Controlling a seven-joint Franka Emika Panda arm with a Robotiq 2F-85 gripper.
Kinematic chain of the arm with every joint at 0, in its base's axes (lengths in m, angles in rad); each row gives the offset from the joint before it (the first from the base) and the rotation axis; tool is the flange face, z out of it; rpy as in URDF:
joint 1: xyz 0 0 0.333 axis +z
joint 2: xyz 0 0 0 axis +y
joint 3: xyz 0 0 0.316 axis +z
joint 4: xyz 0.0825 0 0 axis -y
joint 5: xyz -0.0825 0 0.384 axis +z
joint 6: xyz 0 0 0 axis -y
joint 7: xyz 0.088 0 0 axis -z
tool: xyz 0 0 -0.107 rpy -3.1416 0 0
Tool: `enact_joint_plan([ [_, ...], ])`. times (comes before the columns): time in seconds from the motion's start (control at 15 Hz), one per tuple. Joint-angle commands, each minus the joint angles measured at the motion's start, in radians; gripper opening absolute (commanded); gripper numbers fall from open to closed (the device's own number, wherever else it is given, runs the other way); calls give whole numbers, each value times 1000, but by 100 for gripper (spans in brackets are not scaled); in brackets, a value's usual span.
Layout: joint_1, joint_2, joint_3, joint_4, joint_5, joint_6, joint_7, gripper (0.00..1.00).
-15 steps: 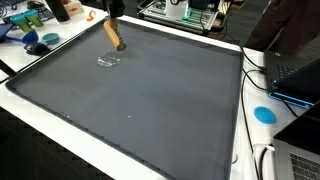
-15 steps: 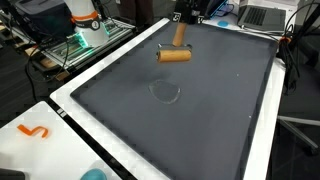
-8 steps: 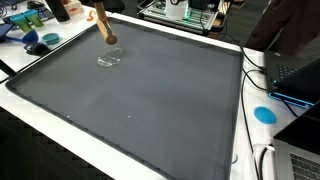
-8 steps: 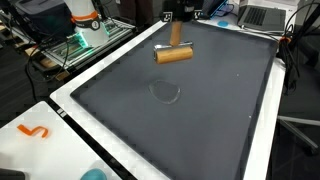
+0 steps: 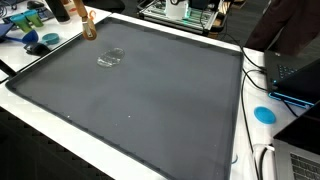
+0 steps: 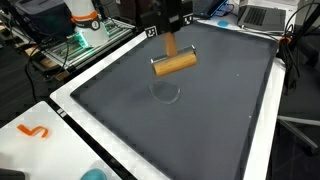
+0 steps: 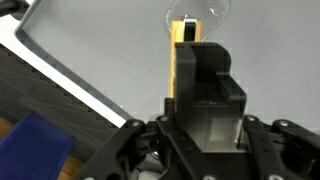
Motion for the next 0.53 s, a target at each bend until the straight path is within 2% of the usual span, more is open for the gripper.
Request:
enact_joint_plan([
  [0.0,-38,-39,-31,-73,132,48,-124,24],
  [0.47,-83,-40,-83,-160,327,79,-274,24],
])
